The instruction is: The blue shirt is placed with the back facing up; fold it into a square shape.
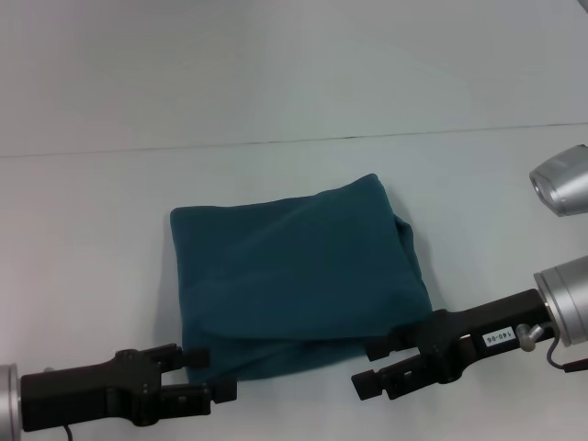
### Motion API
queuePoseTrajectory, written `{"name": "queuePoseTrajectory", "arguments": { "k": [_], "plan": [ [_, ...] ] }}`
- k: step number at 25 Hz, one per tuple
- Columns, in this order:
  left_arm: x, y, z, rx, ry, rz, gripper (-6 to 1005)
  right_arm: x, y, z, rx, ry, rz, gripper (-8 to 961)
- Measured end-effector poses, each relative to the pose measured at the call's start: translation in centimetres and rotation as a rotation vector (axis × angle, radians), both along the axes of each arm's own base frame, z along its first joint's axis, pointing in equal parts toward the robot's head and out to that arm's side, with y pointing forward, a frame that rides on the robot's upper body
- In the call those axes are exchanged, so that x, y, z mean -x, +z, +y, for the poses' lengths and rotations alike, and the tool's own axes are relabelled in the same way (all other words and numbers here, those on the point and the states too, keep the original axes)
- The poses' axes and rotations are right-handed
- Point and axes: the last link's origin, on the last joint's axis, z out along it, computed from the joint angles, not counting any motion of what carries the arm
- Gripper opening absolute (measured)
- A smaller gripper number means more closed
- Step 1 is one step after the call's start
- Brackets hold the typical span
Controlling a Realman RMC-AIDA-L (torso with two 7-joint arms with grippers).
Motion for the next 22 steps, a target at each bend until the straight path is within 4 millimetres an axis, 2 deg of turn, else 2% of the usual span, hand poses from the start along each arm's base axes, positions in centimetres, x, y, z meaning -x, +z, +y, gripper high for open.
{"name": "queuePoseTrajectory", "arguments": {
  "k": [4,11,22],
  "plan": [
    [-0.10,0.01,0.12,0.007,-0.014,0.013,887,-0.23,0.25,-0.06,0.000,-0.007,-0.002,915],
    [-0.54,-0.36,-0.10,0.019,-0.153,0.095,887,-0.31,0.36,-0.06,0.001,-0.007,-0.005,914],
    [-0.71,-0.18,0.11,0.010,-0.152,0.087,887,-0.18,0.43,0.06,0.001,-0.004,-0.005,914]
  ]
}}
